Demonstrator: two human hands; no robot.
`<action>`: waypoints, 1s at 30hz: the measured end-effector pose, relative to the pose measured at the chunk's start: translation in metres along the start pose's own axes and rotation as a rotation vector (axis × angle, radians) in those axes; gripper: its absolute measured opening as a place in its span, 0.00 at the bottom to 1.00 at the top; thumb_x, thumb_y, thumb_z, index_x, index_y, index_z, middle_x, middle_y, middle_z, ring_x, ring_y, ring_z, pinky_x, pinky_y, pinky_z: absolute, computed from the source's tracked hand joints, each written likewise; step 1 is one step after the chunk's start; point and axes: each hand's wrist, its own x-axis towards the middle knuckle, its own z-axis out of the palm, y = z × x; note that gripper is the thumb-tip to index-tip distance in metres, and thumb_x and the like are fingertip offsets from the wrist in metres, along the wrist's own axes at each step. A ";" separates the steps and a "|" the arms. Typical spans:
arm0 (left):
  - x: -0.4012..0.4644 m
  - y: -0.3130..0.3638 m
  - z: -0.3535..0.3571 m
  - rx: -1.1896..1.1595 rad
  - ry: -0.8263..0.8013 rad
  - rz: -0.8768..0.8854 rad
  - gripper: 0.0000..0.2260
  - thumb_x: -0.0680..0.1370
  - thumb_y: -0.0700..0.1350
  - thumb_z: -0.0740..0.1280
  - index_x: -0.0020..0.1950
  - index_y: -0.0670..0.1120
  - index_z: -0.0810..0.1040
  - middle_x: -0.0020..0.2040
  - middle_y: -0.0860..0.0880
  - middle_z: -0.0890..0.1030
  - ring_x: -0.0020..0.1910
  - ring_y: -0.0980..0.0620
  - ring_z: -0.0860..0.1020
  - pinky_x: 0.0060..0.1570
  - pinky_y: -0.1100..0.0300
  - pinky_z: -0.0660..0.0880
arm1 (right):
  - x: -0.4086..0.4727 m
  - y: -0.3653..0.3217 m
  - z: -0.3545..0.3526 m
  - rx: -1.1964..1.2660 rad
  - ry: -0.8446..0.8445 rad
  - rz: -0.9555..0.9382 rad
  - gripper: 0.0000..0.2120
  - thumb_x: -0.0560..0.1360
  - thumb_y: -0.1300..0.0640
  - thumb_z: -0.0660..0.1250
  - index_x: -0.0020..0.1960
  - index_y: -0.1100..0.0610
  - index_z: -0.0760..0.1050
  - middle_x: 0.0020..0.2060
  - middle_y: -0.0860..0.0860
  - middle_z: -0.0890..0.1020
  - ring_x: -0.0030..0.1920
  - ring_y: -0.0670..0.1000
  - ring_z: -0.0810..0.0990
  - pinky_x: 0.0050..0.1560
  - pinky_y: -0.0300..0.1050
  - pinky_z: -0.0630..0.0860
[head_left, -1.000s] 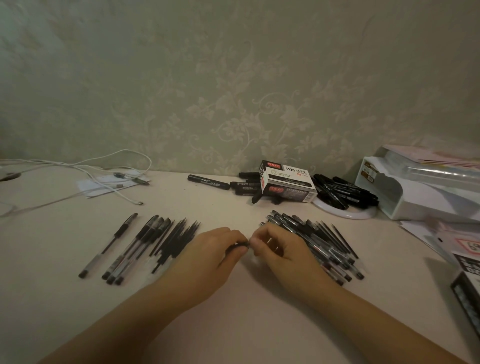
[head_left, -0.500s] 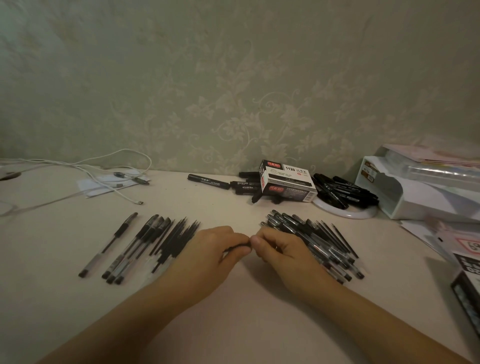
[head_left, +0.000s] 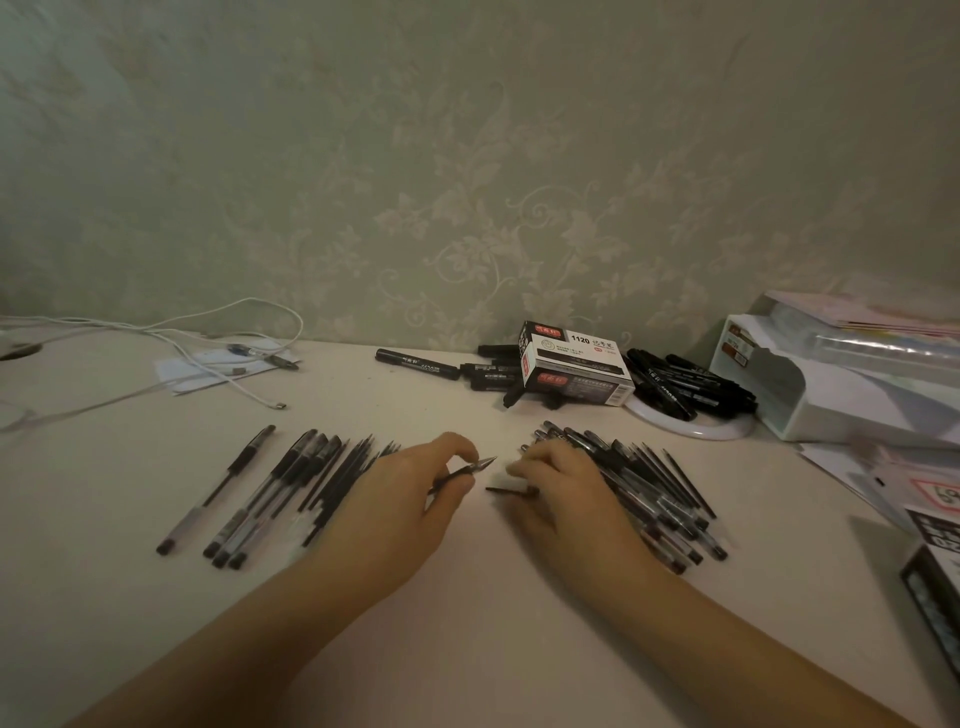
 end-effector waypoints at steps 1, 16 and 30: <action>0.000 0.001 0.000 0.009 -0.006 0.007 0.05 0.80 0.48 0.63 0.55 0.55 0.76 0.33 0.58 0.72 0.36 0.66 0.73 0.33 0.72 0.65 | 0.000 0.000 0.001 -0.008 -0.010 0.000 0.12 0.79 0.53 0.67 0.59 0.55 0.80 0.55 0.47 0.76 0.58 0.46 0.70 0.59 0.40 0.70; 0.000 -0.003 -0.005 0.064 -0.099 0.035 0.06 0.79 0.50 0.63 0.54 0.56 0.78 0.43 0.58 0.74 0.42 0.62 0.72 0.43 0.68 0.69 | 0.001 0.000 -0.006 0.286 0.048 0.008 0.06 0.80 0.57 0.65 0.53 0.52 0.80 0.46 0.42 0.80 0.49 0.42 0.77 0.47 0.34 0.72; 0.001 -0.001 -0.005 0.041 -0.121 0.077 0.05 0.78 0.50 0.65 0.54 0.57 0.78 0.44 0.58 0.75 0.42 0.61 0.73 0.42 0.67 0.70 | 0.000 -0.004 -0.011 0.333 -0.008 -0.020 0.06 0.79 0.57 0.67 0.53 0.52 0.82 0.44 0.43 0.80 0.47 0.44 0.77 0.46 0.33 0.72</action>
